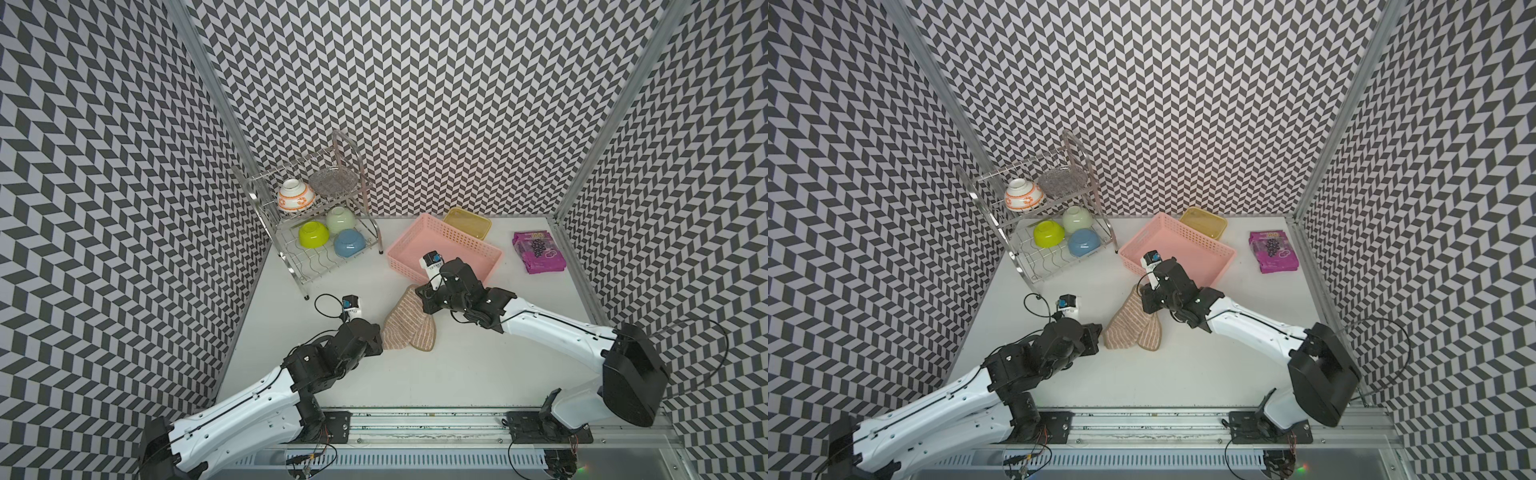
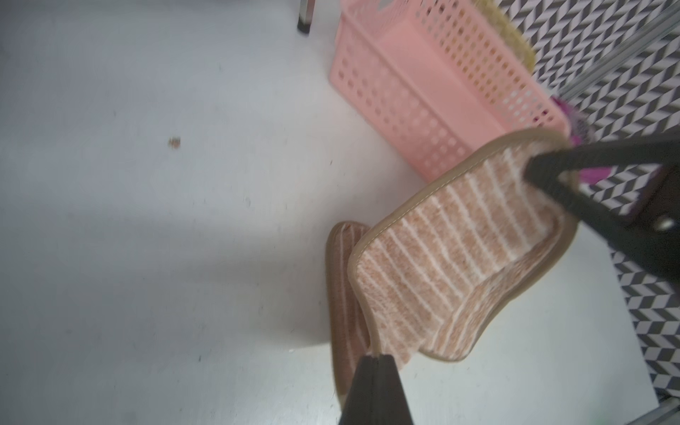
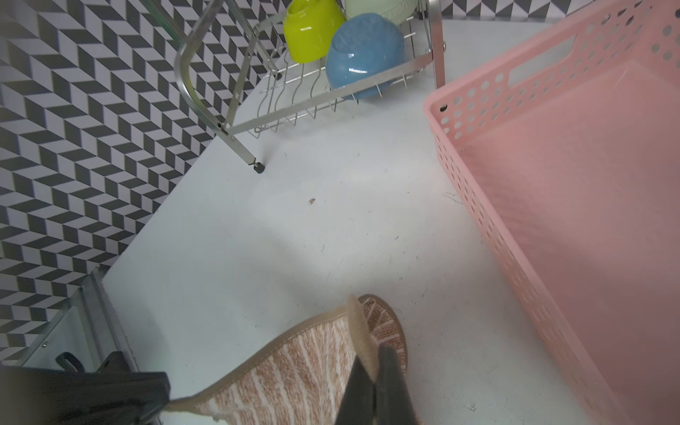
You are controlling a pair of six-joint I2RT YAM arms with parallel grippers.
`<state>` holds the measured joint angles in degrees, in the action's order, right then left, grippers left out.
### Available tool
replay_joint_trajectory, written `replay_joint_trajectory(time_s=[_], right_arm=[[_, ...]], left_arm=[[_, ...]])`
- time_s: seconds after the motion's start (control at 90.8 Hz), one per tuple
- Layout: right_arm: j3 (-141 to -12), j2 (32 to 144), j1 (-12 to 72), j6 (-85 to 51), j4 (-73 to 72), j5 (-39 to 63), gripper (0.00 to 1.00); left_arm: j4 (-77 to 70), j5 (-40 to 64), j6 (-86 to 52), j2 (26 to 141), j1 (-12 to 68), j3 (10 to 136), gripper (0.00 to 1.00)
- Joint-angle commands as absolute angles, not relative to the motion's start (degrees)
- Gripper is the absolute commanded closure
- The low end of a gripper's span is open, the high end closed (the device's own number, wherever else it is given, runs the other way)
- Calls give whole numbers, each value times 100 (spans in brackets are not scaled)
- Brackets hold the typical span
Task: Fold the square dishcloth
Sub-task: Flatten out the cleaning item at the center of the board.
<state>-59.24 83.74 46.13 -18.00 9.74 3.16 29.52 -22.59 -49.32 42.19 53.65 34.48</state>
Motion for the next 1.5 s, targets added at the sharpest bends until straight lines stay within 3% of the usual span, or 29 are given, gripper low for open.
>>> replay_joint_trajectory(time_s=[0.0, 0.363, 0.617, 0.738, 0.881, 1.101, 1.344, 1.487], right_arm=[[-5891, 7835, 4656, -1719, 638, 261, 100], [-6046, 6616, 4667, -1814, 1552, 753, 100], [-5972, 5821, 4667, -2109, 1959, 1410, 100], [-5702, 5743, 4667, -2390, 2156, 1333, 100], [-5200, 6136, 4652, -2535, 1798, 1214, 100], [-5410, 7812, 4460, -2409, 1212, 680, 100], [-6016, 9299, 4278, -2274, 614, 9, 100], [-6136, 9607, 4192, -2349, 402, -290, 100]], left_arm=[[2723, -3007, -4278, 3947, 5395, 3760, 100], [3010, -3214, -3679, 3044, 5394, 4426, 100], [3172, -2243, -3612, 2869, 5392, 4834, 100], [3587, -2266, -3989, 2981, 5388, 4712, 100], [3510, -2594, -3962, 3247, 5393, 4402, 100], [1851, -3023, -3246, 3961, 5075, 3733, 100], [-161, -1565, -2411, 5378, 3334, 3448, 100], [-1006, -1105, -2112, 6262, 2875, 3552, 100]])
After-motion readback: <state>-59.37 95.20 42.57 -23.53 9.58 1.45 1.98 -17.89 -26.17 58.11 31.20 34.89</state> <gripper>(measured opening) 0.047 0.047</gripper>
